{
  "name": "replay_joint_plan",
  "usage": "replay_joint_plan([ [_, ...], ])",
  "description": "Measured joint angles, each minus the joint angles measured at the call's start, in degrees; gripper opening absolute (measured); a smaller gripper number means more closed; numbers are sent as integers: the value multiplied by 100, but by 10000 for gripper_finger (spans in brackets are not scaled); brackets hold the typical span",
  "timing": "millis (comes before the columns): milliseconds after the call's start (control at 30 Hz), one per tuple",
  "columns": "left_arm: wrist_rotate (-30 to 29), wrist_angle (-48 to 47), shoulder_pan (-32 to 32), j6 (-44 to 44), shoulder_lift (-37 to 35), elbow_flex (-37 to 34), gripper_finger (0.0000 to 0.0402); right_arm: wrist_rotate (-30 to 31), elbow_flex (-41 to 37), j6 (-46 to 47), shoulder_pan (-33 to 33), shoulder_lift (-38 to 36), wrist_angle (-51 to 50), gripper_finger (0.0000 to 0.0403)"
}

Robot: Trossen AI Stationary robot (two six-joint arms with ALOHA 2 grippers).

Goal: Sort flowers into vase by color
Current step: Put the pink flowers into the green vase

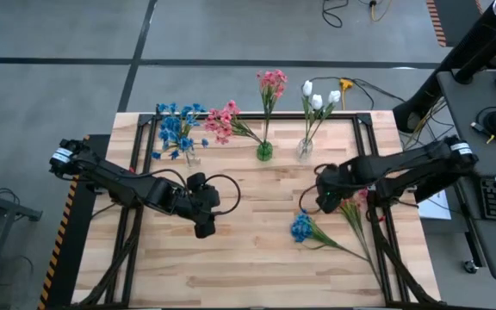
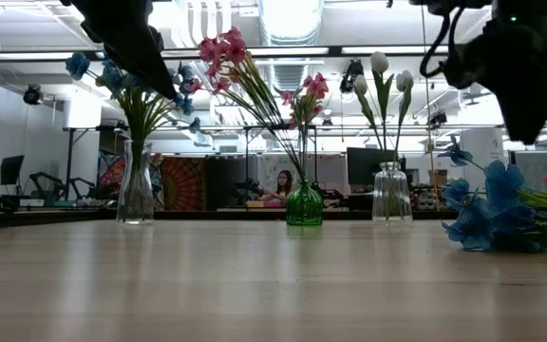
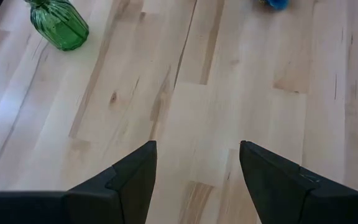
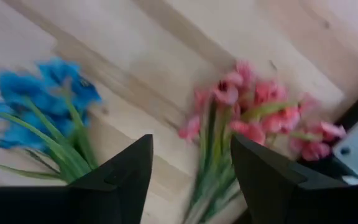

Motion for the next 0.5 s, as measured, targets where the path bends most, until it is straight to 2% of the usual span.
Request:
replay_joint_plan([
  [267,-311,15,0,62,0,0,213,-598,-78,686,570,781,-421,269],
  [500,-621,66,0,239,-2,1,213,-1471,-191,944,950,1341,-408,293],
])
